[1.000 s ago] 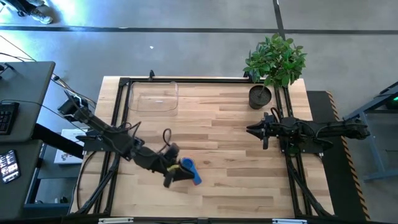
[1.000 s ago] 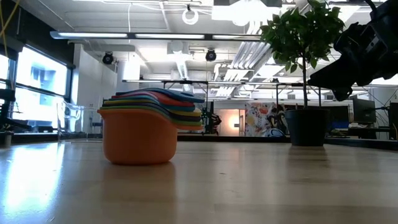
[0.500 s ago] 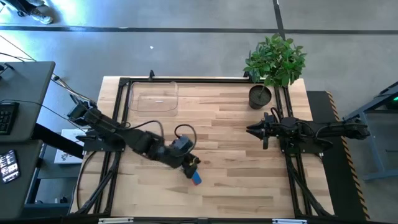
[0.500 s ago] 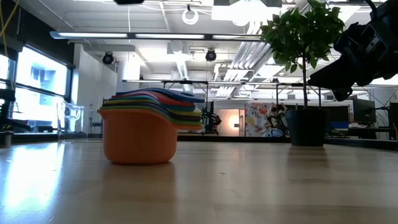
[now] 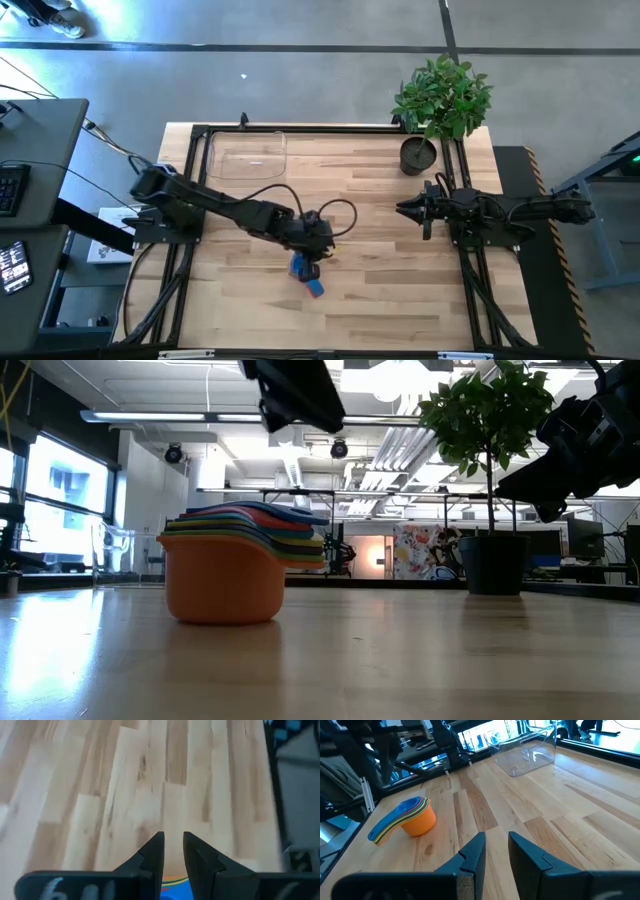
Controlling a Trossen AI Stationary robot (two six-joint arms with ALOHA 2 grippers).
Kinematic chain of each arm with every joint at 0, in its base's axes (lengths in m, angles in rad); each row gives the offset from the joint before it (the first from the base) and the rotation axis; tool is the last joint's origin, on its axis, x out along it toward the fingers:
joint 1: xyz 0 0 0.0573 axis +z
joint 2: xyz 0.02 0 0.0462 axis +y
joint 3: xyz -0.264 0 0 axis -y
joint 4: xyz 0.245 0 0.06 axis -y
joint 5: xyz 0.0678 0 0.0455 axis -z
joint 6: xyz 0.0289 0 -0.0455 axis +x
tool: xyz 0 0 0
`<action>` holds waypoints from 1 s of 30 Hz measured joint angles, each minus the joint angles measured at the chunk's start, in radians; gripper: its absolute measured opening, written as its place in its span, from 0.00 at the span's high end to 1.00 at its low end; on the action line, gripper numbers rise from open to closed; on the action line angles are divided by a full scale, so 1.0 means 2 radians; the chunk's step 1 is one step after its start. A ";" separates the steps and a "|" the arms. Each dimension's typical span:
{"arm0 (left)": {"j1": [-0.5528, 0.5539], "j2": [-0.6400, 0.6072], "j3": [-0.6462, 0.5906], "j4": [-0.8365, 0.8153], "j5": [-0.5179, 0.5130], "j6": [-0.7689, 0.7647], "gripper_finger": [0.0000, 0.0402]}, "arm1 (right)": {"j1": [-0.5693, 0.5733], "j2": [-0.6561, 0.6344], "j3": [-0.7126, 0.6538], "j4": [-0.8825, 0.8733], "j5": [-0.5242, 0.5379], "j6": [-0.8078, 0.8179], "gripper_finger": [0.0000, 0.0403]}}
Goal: Nest measuring cups in basket
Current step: Put the nested measuring cups into the transparent bin
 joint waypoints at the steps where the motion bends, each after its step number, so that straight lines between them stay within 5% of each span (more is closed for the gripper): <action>1: 0.002 0.003 0.000 -0.001 0.002 0.029 0.85 | 0.000 0.000 0.000 0.000 0.000 0.000 0.81; 11: 0.005 0.046 0.000 0.012 -0.008 0.230 0.84 | 0.000 0.000 0.000 0.000 0.000 0.000 0.81; 30: -0.023 0.084 -0.001 0.009 -0.003 0.255 0.85 | 0.000 0.000 0.000 0.000 0.000 0.000 0.81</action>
